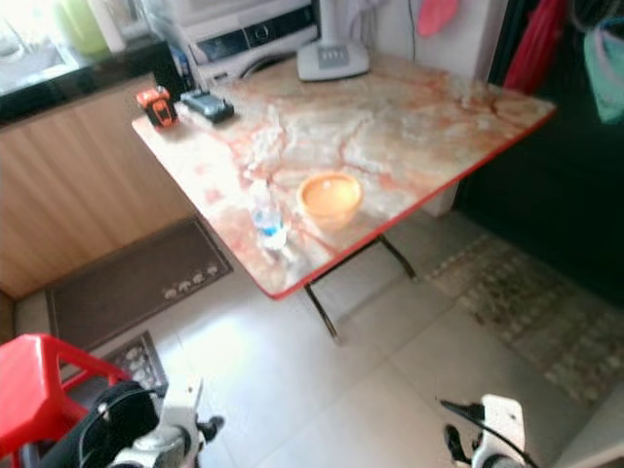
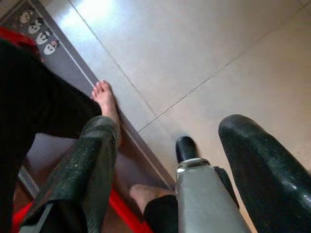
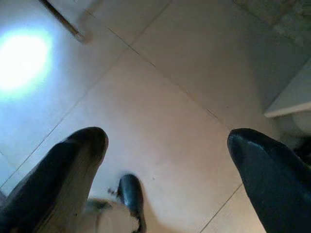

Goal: Restocking fridge

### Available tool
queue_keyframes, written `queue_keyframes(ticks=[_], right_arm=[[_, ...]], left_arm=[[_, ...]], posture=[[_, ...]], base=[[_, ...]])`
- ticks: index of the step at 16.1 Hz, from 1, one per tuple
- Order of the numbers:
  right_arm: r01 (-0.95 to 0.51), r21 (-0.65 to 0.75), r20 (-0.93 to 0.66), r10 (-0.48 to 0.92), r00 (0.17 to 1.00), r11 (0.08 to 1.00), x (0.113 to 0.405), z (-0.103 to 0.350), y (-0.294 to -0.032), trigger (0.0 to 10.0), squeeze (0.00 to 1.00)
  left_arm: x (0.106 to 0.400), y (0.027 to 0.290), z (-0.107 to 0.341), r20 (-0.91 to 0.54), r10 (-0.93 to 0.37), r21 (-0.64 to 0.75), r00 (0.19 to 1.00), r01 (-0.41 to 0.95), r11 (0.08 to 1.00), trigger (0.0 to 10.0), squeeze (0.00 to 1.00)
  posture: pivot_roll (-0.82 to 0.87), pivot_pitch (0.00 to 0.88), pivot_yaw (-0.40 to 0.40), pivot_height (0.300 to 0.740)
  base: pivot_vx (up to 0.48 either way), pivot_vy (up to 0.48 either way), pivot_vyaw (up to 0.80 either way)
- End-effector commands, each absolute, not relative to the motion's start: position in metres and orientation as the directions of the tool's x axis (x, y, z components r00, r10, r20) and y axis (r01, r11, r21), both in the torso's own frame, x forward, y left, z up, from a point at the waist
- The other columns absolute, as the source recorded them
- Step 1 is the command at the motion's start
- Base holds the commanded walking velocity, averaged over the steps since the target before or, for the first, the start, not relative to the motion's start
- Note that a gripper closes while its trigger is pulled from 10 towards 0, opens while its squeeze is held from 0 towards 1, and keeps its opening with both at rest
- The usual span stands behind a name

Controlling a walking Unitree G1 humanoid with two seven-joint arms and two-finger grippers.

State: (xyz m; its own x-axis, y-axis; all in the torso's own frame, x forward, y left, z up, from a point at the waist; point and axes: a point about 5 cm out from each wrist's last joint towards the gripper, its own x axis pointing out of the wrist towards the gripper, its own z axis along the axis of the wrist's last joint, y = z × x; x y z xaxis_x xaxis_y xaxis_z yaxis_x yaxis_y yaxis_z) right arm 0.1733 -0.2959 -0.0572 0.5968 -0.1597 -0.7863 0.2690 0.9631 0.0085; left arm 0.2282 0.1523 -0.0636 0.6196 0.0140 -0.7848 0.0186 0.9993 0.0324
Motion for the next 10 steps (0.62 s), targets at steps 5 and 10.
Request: queue_keyframes(ticks=[5,10], right_arm=[[0.28,0.042,-0.776,-0.146,0.614,0.959,0.1801,-0.0576,-0.2874,10.0,0.0],[0.272,0.038,-0.777,-0.143,0.614,0.962,0.1802,-0.0575,-0.2873,10.0,0.0]], left_arm=[[0.2244,0.166,-0.0654,-0.796,0.05,0.073,0.603,0.014,0.997,10.0,0.0],[0.2251,0.1677,-0.0646,-0.785,0.081,0.103,0.615,0.001,0.995,10.0,0.0]], posture=[[-0.12,0.062,0.077,0.74],[-0.12,0.056,0.077,0.74]], base=[[0.283,0.0,0.0],[0.17,0.0,0.0]])
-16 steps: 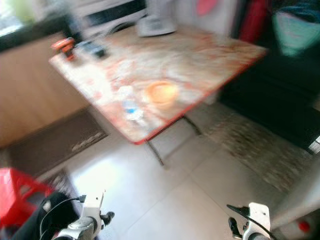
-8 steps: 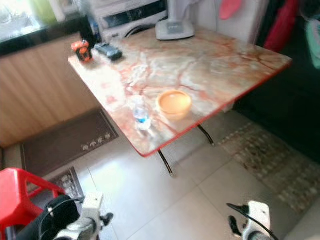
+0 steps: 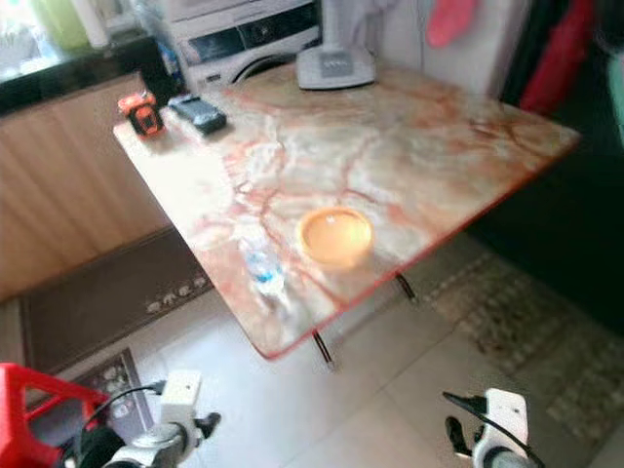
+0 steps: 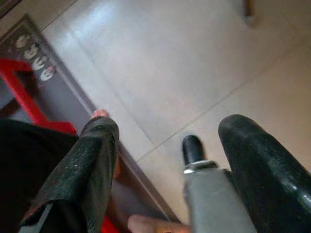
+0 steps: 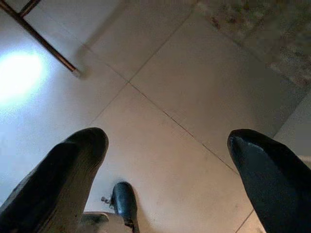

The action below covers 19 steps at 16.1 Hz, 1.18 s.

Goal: Restocking fridge

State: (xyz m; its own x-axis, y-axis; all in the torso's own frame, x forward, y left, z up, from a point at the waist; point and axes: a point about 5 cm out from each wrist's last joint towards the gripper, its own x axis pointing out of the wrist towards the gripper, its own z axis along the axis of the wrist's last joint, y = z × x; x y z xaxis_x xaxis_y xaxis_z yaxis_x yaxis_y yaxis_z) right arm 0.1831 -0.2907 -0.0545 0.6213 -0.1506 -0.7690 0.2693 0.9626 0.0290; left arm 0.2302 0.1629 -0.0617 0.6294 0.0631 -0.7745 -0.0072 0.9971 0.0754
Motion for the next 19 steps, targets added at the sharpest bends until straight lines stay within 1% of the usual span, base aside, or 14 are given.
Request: queue_keyframes(ticks=[1,4,6,8,9,10,11,12,14,15,16,17,18,19], right_arm=[[0.27,0.037,-0.777,-0.142,0.613,0.962,0.18,-0.058,-0.287,10.0,0.0],[0.244,0.021,-0.785,-0.135,0.605,0.969,0.177,-0.059,-0.288,10.0,0.0],[0.212,0.003,-0.797,-0.126,0.591,0.977,0.172,-0.061,-0.288,10.0,0.0],[0.21,0.002,-0.802,-0.124,0.584,0.978,0.167,-0.063,-0.287,10.0,0.0],[0.209,0.001,-0.809,-0.122,0.575,0.978,0.163,-0.066,-0.285,10.0,0.0],[0.213,0.0,-0.814,-0.124,0.568,0.977,0.159,-0.068,-0.284,10.0,0.0],[0.21,-0.005,-0.82,-0.124,0.559,0.978,0.154,-0.071,-0.283,10.0,0.0],[0.201,-0.012,-0.826,-0.123,0.55,0.98,0.15,-0.072,-0.283,10.0,0.0],[0.19,-0.027,-0.838,-0.126,0.531,0.981,0.141,-0.075,-0.284,10.0,0.0],[0.185,-0.032,-0.841,-0.126,0.525,0.982,0.139,-0.076,-0.285,10.0,0.0],[0.171,-0.043,-0.848,-0.126,0.514,0.984,0.135,-0.076,-0.287,10.0,0.0],[0.16,-0.052,-0.853,-0.127,0.506,0.986,0.132,-0.077,-0.289,10.0,0.0],[0.16,-0.054,-0.854,-0.128,0.504,0.986,0.13,-0.077,-0.289,10.0,0.0],[0.166,-0.058,-0.856,-0.135,0.499,0.984,0.127,-0.078,-0.291,10.0,0.0]], left_arm=[[0.226,0.169,-0.063,-0.761,0.11,0.119,0.639,-0.028,0.992,10.0,0.0],[0.226,0.171,-0.061,-0.704,0.179,0.141,0.687,-0.112,0.984,10.0,0.0],[0.222,0.174,-0.06,-0.642,0.252,0.141,0.724,-0.212,0.967,10.0,0.0],[0.218,0.176,-0.06,-0.62,0.281,0.141,0.732,-0.248,0.958,10.0,0.0],[0.211,0.18,-0.062,-0.611,0.336,0.141,0.717,-0.319,0.937,10.0,0.0],[0.21,0.2,-0.059,-0.586,0.376,0.152,0.718,-0.358,0.921,10.0,0.0],[0.212,0.235,-0.048,-0.504,0.448,0.181,0.738,-0.417,0.891,10.0,0.0],[0.212,0.246,-0.041,-0.444,0.488,0.201,0.751,-0.447,0.872,10.0,0.0],[0.22,0.252,-0.023,-0.292,0.556,0.172,0.778,-0.529,0.831,10.0,0.0],[0.222,0.254,-0.018,-0.255,0.572,0.15,0.779,-0.553,0.82,10.0,0.0],[0.225,0.259,-0.011,-0.202,0.591,0.144,0.781,-0.573,0.807,10.0,0.0],[0.231,0.265,0.001,-0.125,0.601,0.119,0.79,-0.589,0.799,10.0,0.0],[0.232,0.266,0.005,-0.103,0.6,0.11,0.793,-0.591,0.799,10.0,0.0],[0.24,0.272,0.023,0.009,0.59,0.102,0.808,-0.587,0.803,10.0,0.0]], posture=[[-0.11,0.054,0.077,0.74],[-0.07,0.074,0.072,0.74],[-0.02,0.114,0.068,0.74],[-0.01,0.126,0.065,0.74],[-0.02,0.121,0.063,0.74],[-0.01,0.115,0.06,0.74],[0.0,0.107,0.042,0.74],[0.01,0.105,0.03,0.74],[0.04,0.104,-0.027,0.74],[0.04,0.104,-0.032,0.74],[0.07,0.104,-0.065,0.74],[0.08,0.104,-0.078,0.74],[0.08,0.103,-0.081,0.74],[0.09,0.103,-0.091,0.74]], base=[[0.0,0.0,0.0],[0.0,0.0,0.0],[0.0,0.0,0.0],[0.0,0.0,0.0],[0.0,0.0,0.0],[0.0,0.0,0.0],[0.0,0.0,0.0],[0.0,0.0,0.0],[0.0,0.0,0.0],[0.0,0.0,0.0],[0.0,0.0,0.0],[0.0,0.0,0.0],[0.0,0.0,0.0],[0.0,0.0,0.0]])
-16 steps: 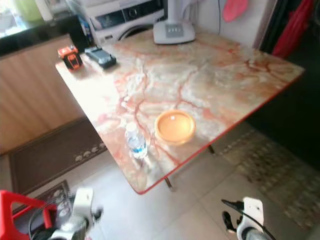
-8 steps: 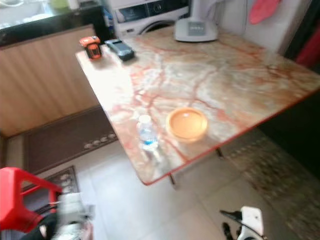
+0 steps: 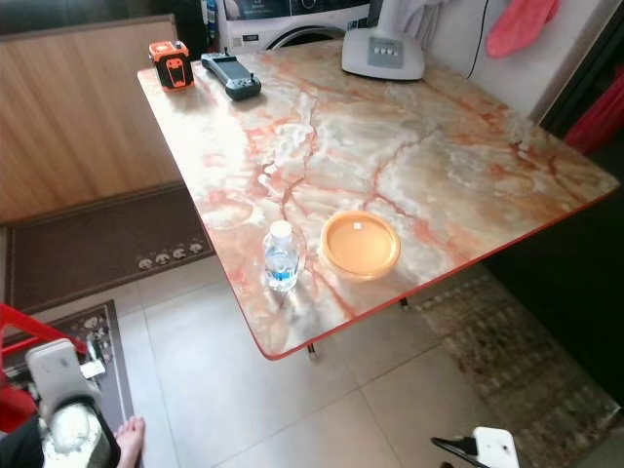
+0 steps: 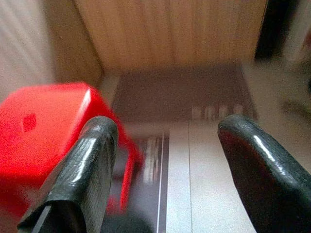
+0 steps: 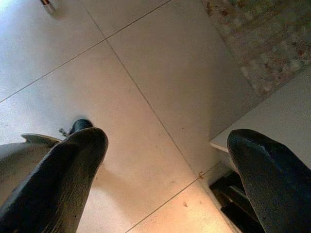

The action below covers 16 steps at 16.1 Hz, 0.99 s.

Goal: Restocking fridge

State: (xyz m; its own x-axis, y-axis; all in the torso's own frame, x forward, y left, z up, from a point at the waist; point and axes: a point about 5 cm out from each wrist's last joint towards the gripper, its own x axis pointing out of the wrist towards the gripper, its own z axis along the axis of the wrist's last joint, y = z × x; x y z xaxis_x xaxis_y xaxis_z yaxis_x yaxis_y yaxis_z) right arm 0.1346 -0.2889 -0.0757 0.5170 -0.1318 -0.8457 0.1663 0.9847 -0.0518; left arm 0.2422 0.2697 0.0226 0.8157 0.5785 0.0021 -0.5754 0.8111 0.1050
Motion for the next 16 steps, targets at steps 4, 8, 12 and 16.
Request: queue_keyframes(ticks=[4,8,12,16], right_arm=[[0.172,-0.057,-0.855,-0.137,0.5,0.983,0.121,-0.078,-0.293,10.0,0.0],[0.178,-0.051,-0.859,-0.134,0.494,0.983,0.117,-0.08,-0.292,10.0,0.0],[0.19,-0.025,-0.858,-0.118,0.5,0.981,0.115,-0.084,-0.282,10.0,0.0],[0.225,-0.013,-0.838,-0.133,0.529,0.974,0.114,-0.085,-0.278,10.0,0.0]], left_arm=[[0.275,0.279,0.122,0.456,0.481,0.069,0.749,-0.568,0.82,10.0,0.0],[0.309,0.225,0.194,0.594,0.124,0.198,0.795,-0.294,0.935,10.0,0.0],[0.324,0.145,0.236,0.56,-0.29,0.24,0.776,0.183,0.953,10.0,0.0],[0.302,0.105,0.289,0.553,-0.515,0.153,0.655,0.528,0.835,10.0,0.0]], posture=[[0.11,0.115,-0.101,0.74],[0.12,0.129,-0.079,0.74],[0.12,0.136,-0.014,0.74],[0.12,0.183,0.031,0.74]], base=[[0.0,0.0,0.0],[0.0,0.0,0.0],[0.0,0.0,0.0],[0.0,0.0,0.0]])
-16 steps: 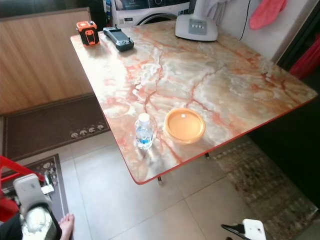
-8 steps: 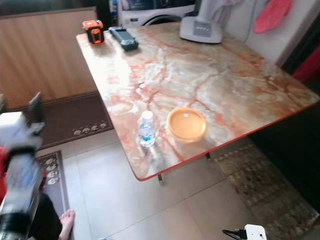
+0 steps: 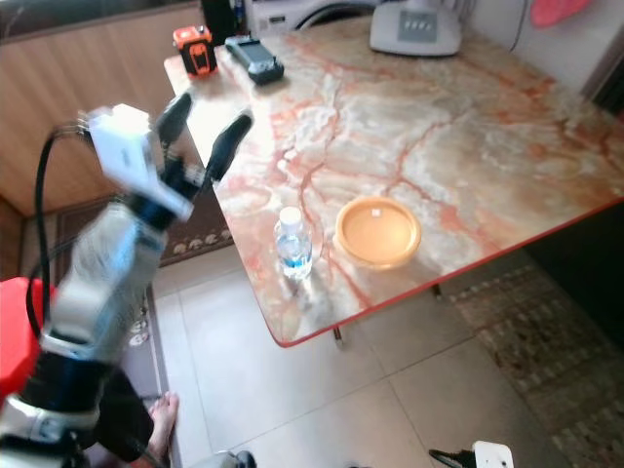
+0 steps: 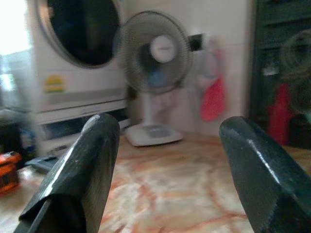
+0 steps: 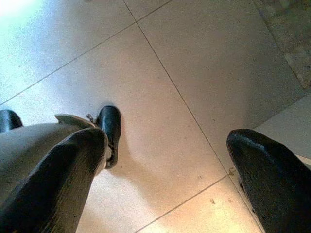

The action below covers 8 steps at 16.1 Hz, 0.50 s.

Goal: Restocking fridge

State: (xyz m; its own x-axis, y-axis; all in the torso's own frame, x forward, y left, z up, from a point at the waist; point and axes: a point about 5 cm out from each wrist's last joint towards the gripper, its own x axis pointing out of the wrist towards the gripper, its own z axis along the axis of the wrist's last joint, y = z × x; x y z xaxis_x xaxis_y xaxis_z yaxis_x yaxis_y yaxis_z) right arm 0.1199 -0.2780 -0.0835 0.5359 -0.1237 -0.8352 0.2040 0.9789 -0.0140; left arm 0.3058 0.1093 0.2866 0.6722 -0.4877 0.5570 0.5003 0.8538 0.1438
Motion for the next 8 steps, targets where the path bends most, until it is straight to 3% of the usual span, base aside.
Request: queue_keyframes(ticks=[1,2,4,8], right_arm=[[0.227,-0.013,-0.837,-0.135,0.53,0.974,0.114,-0.085,-0.278,10.0,0.0],[0.23,-0.015,-0.837,-0.138,0.53,0.973,0.113,-0.085,-0.279,10.0,0.0],[0.24,-0.029,-0.841,-0.154,0.519,0.97,0.112,-0.085,-0.282,10.0,0.0],[0.229,-0.04,-0.843,-0.156,0.515,0.972,0.114,-0.083,-0.286,10.0,0.0]], left_arm=[[0.299,0.101,0.297,0.529,-0.557,0.142,0.64,0.581,0.802,10.0,0.0],[0.292,0.095,0.305,0.485,-0.625,0.136,0.611,0.654,0.744,10.0,0.0],[0.291,0.089,0.297,0.217,-0.752,0.18,0.622,0.732,0.658,10.0,0.0],[0.297,0.084,0.289,0.014,-0.744,0.102,0.668,0.739,0.666,10.0,0.0]], posture=[[0.12,0.182,0.034,0.74],[0.11,0.177,0.037,0.74],[0.11,0.159,0.035,0.74],[0.12,0.153,0.016,0.74]], base=[[0.0,0.0,0.0],[0.0,0.0,0.0],[0.0,0.0,0.0],[0.0,0.0,0.0]])
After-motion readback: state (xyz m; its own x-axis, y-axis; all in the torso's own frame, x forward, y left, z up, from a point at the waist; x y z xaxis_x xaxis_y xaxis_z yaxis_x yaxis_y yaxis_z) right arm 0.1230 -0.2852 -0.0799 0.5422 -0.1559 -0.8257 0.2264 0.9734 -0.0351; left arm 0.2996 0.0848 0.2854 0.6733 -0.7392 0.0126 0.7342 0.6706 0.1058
